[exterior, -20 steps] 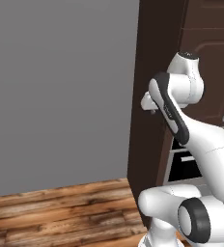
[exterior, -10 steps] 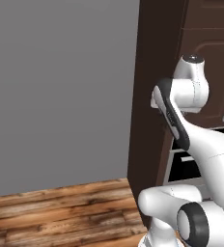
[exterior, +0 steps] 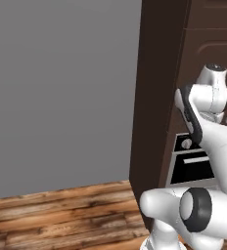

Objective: Take the fish from the oven and place it on the plate on the counter.

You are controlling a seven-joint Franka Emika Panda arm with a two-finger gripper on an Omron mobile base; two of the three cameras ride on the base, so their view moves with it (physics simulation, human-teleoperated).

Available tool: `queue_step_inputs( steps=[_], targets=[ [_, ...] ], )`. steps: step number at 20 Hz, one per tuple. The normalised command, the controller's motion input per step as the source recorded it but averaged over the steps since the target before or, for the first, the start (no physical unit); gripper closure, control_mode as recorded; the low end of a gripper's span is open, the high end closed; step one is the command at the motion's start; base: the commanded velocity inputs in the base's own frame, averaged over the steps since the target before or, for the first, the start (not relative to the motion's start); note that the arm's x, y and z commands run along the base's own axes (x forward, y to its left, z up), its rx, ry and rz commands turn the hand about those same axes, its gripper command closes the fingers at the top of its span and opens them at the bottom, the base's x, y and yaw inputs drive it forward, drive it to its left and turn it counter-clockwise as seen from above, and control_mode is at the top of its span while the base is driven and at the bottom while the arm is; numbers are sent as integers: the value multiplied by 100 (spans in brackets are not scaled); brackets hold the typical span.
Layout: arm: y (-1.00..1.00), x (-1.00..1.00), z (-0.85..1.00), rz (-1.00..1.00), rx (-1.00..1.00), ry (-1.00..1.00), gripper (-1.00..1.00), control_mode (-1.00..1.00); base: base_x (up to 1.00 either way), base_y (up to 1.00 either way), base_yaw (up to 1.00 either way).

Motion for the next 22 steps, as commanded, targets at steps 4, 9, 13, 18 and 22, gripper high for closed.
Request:
queue_step_inputs(
  steps=[4, 9, 13, 18, 22],
  targets=[
    [-74, -26, -35, -34, 33, -11, -100, -100, 0, 0, 0],
    [-89, -2, -36, -25, 39, -18, -100, -100, 0, 0, 0],
    [-100, 23, -63, -19, 42, -15, -100, -100, 0, 0, 0],
    [-100, 36, -94, -14, 48, -13, -100, -100, 0, 0, 0],
    [-74, 29, -93, -5, 42, -14, -100, -100, 0, 0, 0]
  ],
)
